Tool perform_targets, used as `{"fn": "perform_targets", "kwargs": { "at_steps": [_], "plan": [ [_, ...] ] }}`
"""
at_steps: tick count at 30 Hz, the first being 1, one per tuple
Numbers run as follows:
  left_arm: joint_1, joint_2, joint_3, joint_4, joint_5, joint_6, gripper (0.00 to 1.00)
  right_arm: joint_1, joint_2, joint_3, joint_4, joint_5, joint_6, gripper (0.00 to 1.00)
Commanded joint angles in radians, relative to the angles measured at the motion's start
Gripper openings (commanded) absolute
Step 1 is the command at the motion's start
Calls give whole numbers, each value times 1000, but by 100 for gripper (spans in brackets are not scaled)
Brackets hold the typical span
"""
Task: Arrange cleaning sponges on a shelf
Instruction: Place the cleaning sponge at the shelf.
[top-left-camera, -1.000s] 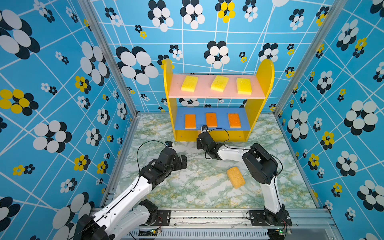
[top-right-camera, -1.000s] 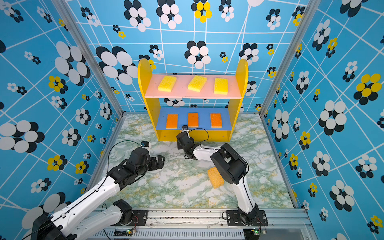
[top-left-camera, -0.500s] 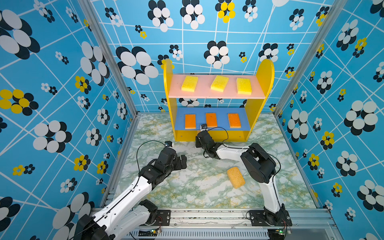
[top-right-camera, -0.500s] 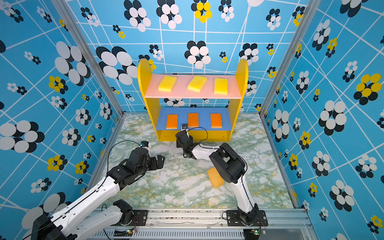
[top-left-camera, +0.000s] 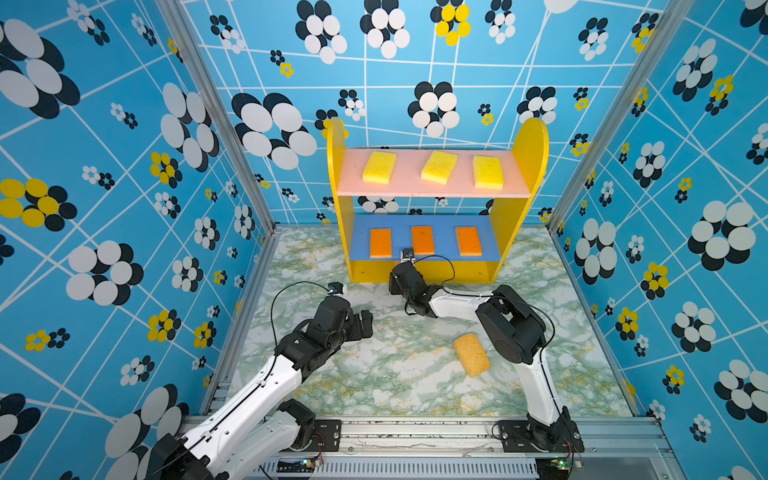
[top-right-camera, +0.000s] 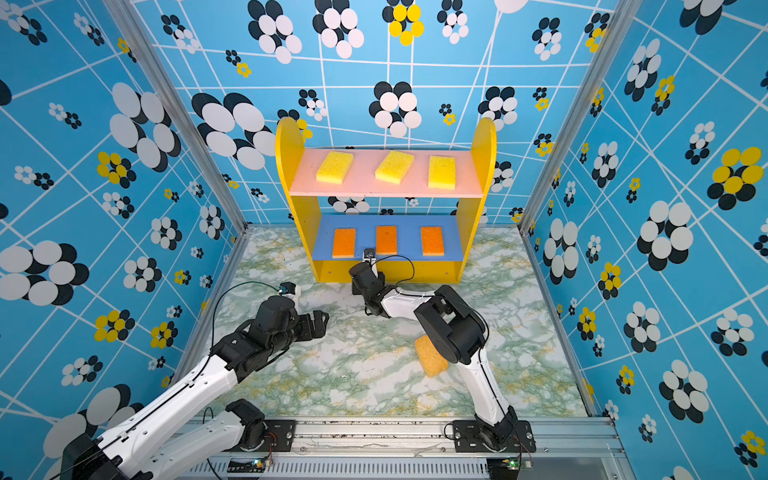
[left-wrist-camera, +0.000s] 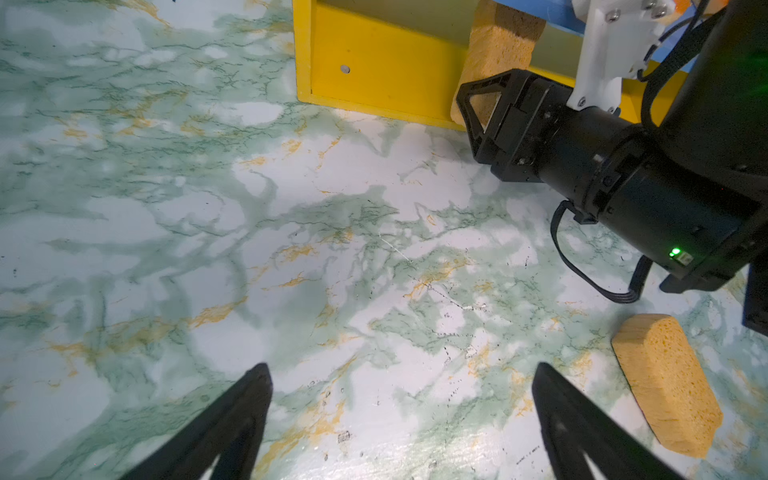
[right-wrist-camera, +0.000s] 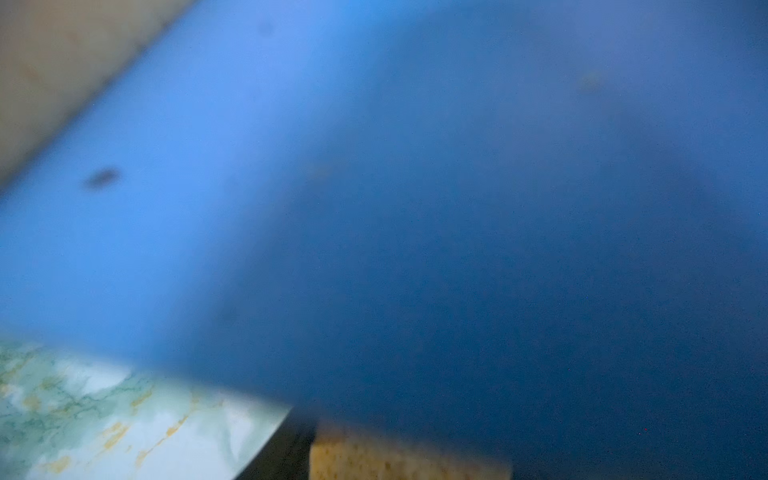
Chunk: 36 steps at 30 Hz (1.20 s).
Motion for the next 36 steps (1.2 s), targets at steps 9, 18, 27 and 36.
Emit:
{"fn": "perform_targets", "kwargs": {
  "at_steps": [9,18,27,36],
  "plan": [
    [13,-23,-19,-17,4,12,99,-6,32,28,-66,5,29,60],
    [15,-19,-14,-17,9,12,99,-6,17,4,-59,27,32,74],
    [15,-20,-10,-20,9,11,99,-5,17,-1,-64,32,32,80],
    [15,-20,-9,-20,7,9,99,-5,-10,-39,-54,45,20,88]
  ]
}}
